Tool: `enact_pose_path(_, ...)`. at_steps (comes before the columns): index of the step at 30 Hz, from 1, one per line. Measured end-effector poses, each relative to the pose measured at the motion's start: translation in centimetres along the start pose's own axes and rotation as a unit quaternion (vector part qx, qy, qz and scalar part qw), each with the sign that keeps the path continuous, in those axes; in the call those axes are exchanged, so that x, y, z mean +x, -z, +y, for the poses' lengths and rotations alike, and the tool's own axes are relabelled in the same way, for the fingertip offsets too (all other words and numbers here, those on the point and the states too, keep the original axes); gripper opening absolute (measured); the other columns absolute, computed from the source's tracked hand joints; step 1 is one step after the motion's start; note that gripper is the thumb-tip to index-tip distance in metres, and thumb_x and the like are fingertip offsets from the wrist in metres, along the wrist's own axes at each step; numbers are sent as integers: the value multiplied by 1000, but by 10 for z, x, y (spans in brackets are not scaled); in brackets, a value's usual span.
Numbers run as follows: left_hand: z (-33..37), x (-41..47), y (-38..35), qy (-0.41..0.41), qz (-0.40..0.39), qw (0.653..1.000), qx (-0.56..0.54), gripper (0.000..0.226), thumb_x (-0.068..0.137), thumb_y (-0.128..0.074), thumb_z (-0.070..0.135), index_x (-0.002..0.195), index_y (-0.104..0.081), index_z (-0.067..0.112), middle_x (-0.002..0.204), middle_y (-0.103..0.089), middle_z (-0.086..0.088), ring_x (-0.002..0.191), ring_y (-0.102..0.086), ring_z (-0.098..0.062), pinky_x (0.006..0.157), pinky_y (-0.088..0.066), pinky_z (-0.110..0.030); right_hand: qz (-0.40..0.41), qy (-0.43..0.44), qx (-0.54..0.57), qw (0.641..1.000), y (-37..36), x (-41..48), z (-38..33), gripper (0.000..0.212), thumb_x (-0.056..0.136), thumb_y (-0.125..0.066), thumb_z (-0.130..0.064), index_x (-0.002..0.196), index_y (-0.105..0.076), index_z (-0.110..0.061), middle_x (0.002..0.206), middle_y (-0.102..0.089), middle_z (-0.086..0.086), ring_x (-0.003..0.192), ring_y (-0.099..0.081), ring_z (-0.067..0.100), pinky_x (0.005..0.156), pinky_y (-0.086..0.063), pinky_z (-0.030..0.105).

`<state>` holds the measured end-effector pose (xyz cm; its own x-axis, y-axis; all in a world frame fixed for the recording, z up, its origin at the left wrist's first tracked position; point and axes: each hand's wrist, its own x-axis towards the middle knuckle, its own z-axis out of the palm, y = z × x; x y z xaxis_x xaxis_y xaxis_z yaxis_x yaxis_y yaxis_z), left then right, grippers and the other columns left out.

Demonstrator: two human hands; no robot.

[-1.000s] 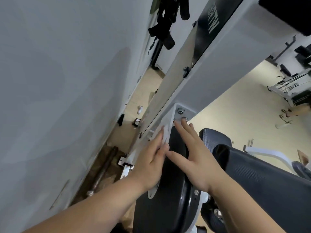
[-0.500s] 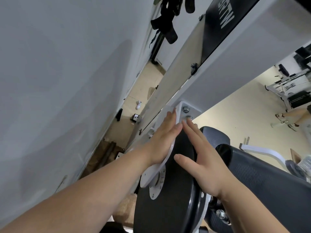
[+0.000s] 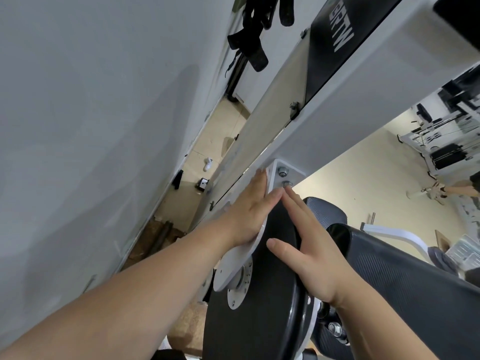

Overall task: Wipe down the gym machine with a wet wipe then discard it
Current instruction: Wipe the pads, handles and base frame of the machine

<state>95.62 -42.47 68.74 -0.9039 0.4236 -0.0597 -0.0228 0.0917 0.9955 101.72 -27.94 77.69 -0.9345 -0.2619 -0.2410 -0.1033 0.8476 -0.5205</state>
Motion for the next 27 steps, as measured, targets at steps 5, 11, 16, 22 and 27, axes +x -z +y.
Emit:
enact_pose_path(5,-23,-36,-11,-4,-39,998,-55,81,84,-15,87,151,17,56,161,24,32,147,21,12,123,9,-32,1,2,5,1000,-1,0,2,90,82,-52,-68,160,-11,-46,167,-1,-30,151,4,-13,126,-8,29)
enact_pose_path(11,0,12,1,3,-9,996,-89,84,86,-15,85,157,11,49,167,17,21,154,15,-3,128,3,-49,-8,5,-3,1000,0,2,3,93,84,-55,-65,161,-7,-45,167,2,-29,152,7,-11,127,-8,32)
enact_pose_path(16,-5,-1,-1,-13,-25,997,-74,72,95,-15,76,156,12,51,165,20,25,152,18,1,127,6,-45,-6,3,-7,1000,0,2,3,93,83,-55,-65,160,-7,-45,168,2,-28,152,6,-10,129,-9,35)
enact_pose_path(22,-53,-83,-20,-32,-58,993,-94,74,92,-18,81,153,12,51,162,15,36,149,14,11,127,4,-37,-13,3,-33,999,1,2,2,94,80,-53,-68,160,-9,-48,168,0,-28,152,6,-11,128,-9,36)
enact_pose_path(27,-82,-127,-31,0,-39,998,-53,93,85,-15,89,158,12,39,156,12,46,148,10,14,122,2,-16,-30,51,-178,982,7,0,-6,85,84,-38,-69,161,-12,-43,167,1,-26,154,19,1,129,-5,42)
